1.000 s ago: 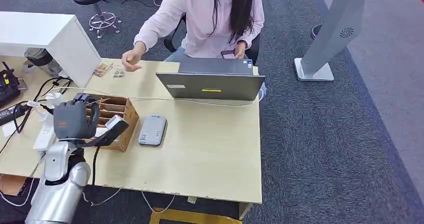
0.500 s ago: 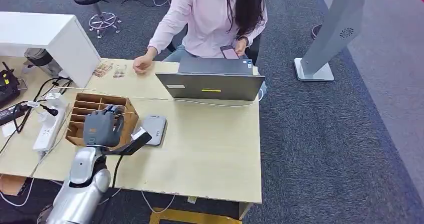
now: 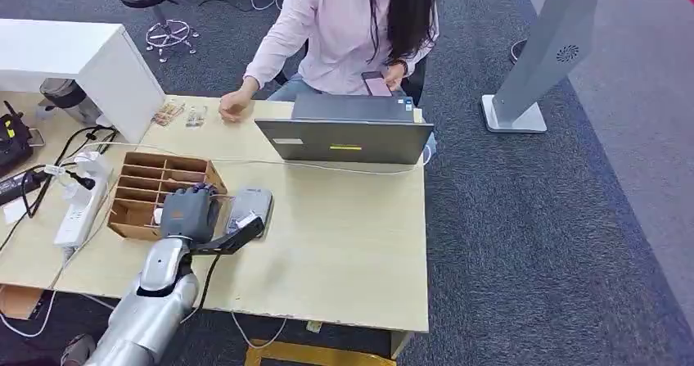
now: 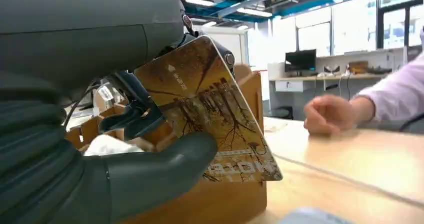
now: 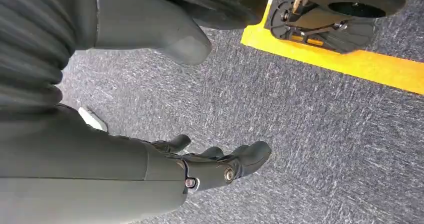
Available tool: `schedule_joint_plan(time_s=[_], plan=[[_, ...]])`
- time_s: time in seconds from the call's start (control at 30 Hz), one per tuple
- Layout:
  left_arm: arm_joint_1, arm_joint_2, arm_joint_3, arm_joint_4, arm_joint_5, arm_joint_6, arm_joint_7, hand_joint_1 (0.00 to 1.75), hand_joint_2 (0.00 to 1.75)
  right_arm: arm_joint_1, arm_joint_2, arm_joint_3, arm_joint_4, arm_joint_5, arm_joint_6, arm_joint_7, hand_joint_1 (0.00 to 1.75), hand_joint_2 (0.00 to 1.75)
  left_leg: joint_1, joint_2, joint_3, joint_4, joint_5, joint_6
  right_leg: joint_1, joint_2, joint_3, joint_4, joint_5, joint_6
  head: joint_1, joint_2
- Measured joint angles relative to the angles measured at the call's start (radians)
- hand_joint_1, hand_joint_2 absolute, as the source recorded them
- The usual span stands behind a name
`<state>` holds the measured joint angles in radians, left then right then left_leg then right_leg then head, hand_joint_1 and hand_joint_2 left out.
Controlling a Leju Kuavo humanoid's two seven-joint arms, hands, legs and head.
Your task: Pass the card to the sensor for recognition and then transmit it.
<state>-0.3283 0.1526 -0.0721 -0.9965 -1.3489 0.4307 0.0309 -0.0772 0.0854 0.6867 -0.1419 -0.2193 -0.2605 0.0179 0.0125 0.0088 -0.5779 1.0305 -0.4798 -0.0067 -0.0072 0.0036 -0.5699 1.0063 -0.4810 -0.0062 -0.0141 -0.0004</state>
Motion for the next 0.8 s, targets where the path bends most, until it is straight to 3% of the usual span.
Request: schedule_joint_plan(time_s=[0.37,0.8], plan=[[-0.021,-0.004,-0.019,0.089,-0.019,0.033,0.009,1.75,1.75,-0.002,0.011,0.0,0.0,-0.003,-0.036,0.039,0.0,1.75,0.0,0.0,0.001,0.0,0.0,-0.001,0.0,0.0,0.001,0.0,0.0,0.0,0.0,0.0],[-0.038,-0.008,-0.033,0.111,-0.009,0.081,0.001,1.75,1.75,-0.002,0.012,0.0,0.0,-0.012,-0.038,0.039,0.0,1.75,0.0,0.0,0.001,0.0,0.001,-0.001,0.0,0.0,0.001,0.0,0.002,-0.001,0.0,0.0]])
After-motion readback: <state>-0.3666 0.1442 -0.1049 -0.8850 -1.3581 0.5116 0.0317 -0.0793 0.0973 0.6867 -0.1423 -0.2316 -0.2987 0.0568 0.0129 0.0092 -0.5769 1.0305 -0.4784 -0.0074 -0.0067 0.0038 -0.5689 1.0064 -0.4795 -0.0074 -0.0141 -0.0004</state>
